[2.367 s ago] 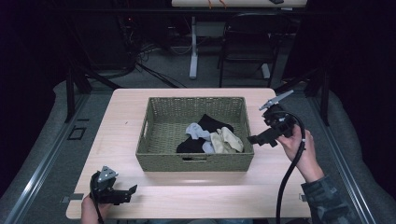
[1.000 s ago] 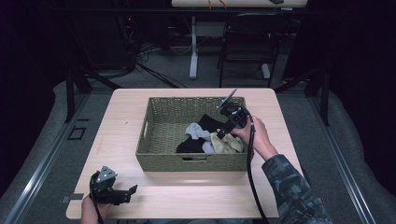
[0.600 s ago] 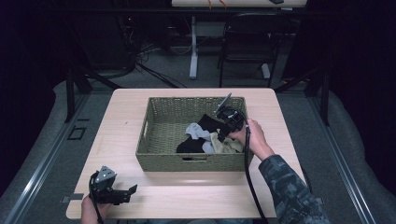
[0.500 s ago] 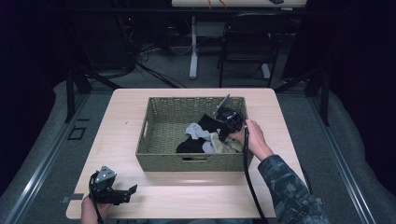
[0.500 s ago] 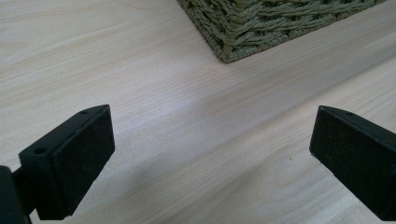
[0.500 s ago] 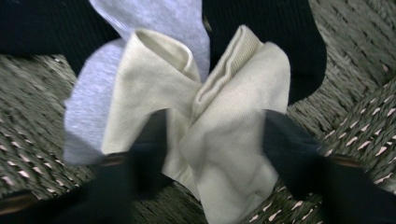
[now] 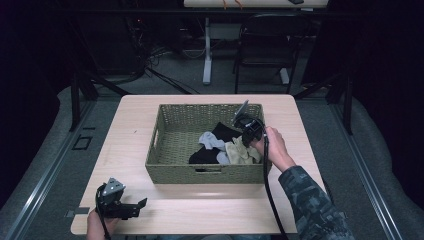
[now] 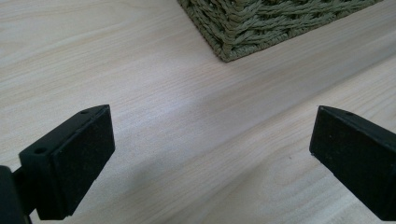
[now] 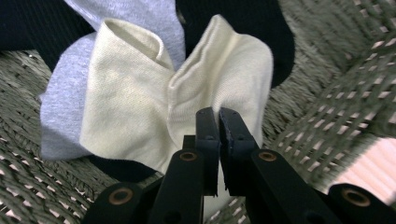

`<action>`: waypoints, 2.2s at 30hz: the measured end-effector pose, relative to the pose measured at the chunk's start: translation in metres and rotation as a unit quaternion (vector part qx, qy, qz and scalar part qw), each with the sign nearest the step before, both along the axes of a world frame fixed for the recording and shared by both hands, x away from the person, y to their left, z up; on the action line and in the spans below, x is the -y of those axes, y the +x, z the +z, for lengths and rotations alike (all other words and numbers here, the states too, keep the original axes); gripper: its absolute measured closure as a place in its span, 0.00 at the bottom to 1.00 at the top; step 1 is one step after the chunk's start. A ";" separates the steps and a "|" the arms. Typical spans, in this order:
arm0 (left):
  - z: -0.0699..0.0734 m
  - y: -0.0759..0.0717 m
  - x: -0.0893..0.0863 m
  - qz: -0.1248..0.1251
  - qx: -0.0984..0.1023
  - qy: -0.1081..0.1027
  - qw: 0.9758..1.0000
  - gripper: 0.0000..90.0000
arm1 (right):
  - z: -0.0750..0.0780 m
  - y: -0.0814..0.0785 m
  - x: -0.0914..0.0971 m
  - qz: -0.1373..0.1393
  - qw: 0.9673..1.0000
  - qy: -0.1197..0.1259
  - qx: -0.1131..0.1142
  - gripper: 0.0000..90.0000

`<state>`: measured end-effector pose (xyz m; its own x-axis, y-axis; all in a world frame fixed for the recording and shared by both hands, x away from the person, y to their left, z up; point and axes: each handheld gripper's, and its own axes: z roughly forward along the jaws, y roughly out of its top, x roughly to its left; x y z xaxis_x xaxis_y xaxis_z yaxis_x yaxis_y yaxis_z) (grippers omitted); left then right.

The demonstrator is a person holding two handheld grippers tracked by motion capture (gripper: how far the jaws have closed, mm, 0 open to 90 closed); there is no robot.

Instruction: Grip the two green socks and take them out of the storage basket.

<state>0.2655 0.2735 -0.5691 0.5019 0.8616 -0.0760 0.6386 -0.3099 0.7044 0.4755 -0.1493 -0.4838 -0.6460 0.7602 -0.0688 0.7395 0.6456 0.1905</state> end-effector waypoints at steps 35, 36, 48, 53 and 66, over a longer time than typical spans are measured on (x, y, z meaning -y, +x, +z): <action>0.000 0.000 0.000 -0.001 -0.003 0.002 1.000 0.00 | 0.083 -0.005 0.007 0.001 0.999 0.044 0.028 0.97; 0.000 0.000 0.000 -0.001 -0.003 0.002 1.000 0.00 | 0.084 -0.005 0.007 0.002 0.999 0.045 0.030 0.97; 0.000 0.000 0.000 -0.003 -0.004 0.002 1.000 0.00 | 0.097 -0.005 0.005 0.006 0.998 0.045 0.031 0.97; 0.000 0.000 0.001 -0.002 -0.003 0.002 1.000 0.00 | 0.104 -0.005 0.004 0.008 0.998 0.044 0.031 0.97; -0.001 0.001 0.001 -0.007 -0.005 0.004 1.000 0.00 | 0.125 -0.007 0.008 0.007 0.998 0.050 0.043 0.97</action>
<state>0.2664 0.2726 -0.5699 0.5135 0.8549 -0.0744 0.6406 -0.3242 0.6961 0.4682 -0.1572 -0.3589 -0.6516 0.7570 -0.0494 0.7086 0.6306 0.3166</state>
